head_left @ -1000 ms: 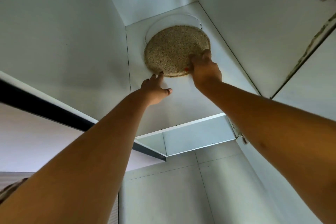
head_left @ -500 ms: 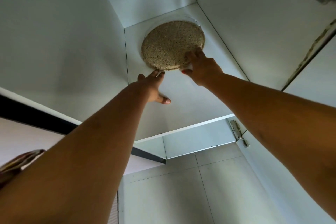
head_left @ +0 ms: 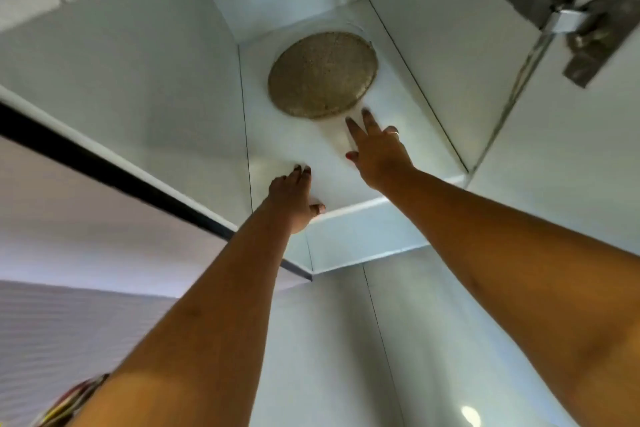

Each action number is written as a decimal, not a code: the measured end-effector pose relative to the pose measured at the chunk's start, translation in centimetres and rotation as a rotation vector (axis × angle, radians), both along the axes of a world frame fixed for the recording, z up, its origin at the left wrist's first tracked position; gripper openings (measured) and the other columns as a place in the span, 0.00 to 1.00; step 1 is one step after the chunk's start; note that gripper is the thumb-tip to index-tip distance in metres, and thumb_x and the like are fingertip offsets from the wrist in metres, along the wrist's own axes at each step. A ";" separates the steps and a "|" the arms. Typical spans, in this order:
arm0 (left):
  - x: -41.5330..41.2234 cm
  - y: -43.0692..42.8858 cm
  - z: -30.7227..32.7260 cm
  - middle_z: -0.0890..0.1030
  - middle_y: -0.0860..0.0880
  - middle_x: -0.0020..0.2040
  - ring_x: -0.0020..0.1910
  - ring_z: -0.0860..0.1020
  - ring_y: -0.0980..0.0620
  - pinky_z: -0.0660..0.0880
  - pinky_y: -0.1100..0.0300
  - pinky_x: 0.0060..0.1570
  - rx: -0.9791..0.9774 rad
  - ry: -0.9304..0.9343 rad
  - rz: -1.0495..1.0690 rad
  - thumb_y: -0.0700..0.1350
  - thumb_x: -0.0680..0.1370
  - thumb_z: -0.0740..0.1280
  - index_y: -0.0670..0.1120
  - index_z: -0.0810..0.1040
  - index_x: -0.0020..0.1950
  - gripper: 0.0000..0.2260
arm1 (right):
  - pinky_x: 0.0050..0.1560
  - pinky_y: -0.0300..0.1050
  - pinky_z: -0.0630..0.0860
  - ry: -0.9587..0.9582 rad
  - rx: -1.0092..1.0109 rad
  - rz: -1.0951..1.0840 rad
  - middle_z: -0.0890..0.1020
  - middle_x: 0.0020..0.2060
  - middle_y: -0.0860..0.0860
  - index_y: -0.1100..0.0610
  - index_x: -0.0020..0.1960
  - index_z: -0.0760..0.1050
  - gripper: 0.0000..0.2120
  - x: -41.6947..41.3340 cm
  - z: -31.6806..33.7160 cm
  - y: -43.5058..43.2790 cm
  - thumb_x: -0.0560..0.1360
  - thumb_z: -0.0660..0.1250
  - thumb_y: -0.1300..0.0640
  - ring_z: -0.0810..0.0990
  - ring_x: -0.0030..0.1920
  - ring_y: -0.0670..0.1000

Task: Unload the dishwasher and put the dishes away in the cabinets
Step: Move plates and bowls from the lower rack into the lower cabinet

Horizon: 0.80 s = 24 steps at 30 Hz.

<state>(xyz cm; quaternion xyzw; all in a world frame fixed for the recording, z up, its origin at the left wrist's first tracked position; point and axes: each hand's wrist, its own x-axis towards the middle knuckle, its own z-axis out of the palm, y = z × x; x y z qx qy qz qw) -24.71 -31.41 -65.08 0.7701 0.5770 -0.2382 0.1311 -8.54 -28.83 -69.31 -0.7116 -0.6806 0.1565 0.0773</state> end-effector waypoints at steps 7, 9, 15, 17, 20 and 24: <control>1.2 -11.4 0.4 0.45 0.44 0.78 0.77 0.50 0.43 0.50 0.50 0.75 -0.184 -0.048 0.111 0.52 0.82 0.52 0.42 0.42 0.77 0.29 | 0.74 0.55 0.52 0.031 -0.164 0.113 0.43 0.78 0.52 0.47 0.78 0.43 0.31 0.7 0.2 -13.8 0.81 0.56 0.48 0.43 0.77 0.57; 2.3 -15.7 0.5 0.44 0.46 0.78 0.77 0.47 0.45 0.50 0.48 0.75 -0.201 -0.131 0.156 0.51 0.82 0.52 0.44 0.43 0.78 0.28 | 0.74 0.54 0.51 0.054 -0.204 0.121 0.43 0.78 0.52 0.46 0.77 0.41 0.35 1.4 0.8 -18.7 0.79 0.59 0.48 0.44 0.77 0.58; 7.4 -27.2 0.9 0.43 0.48 0.78 0.77 0.46 0.47 0.52 0.49 0.75 -0.287 -0.285 0.202 0.51 0.82 0.53 0.48 0.44 0.78 0.28 | 0.75 0.53 0.54 0.233 -0.426 0.038 0.40 0.77 0.49 0.44 0.77 0.37 0.39 3.6 1.6 -30.3 0.79 0.62 0.54 0.41 0.77 0.56; 8.9 -31.1 1.1 0.43 0.48 0.78 0.77 0.46 0.47 0.51 0.50 0.75 -0.358 -0.302 0.204 0.50 0.82 0.54 0.48 0.44 0.78 0.28 | 0.75 0.51 0.52 0.252 -0.499 0.068 0.40 0.77 0.49 0.45 0.77 0.38 0.39 4.9 1.7 -34.1 0.79 0.62 0.54 0.41 0.77 0.55; 10.9 -36.4 2.4 0.50 0.47 0.78 0.77 0.52 0.47 0.53 0.54 0.75 -0.450 -0.345 0.193 0.50 0.82 0.55 0.46 0.48 0.78 0.27 | 0.76 0.50 0.51 0.233 -0.623 0.113 0.41 0.77 0.49 0.46 0.77 0.41 0.39 7.3 2.4 -39.8 0.78 0.64 0.53 0.42 0.77 0.53; 13.6 -42.3 5.4 0.57 0.47 0.77 0.75 0.57 0.48 0.56 0.55 0.74 -0.594 -0.402 0.217 0.50 0.81 0.57 0.47 0.56 0.76 0.25 | 0.76 0.51 0.50 0.208 -0.682 -0.007 0.42 0.77 0.50 0.47 0.78 0.43 0.37 12.4 4.1 -45.3 0.78 0.63 0.52 0.43 0.77 0.53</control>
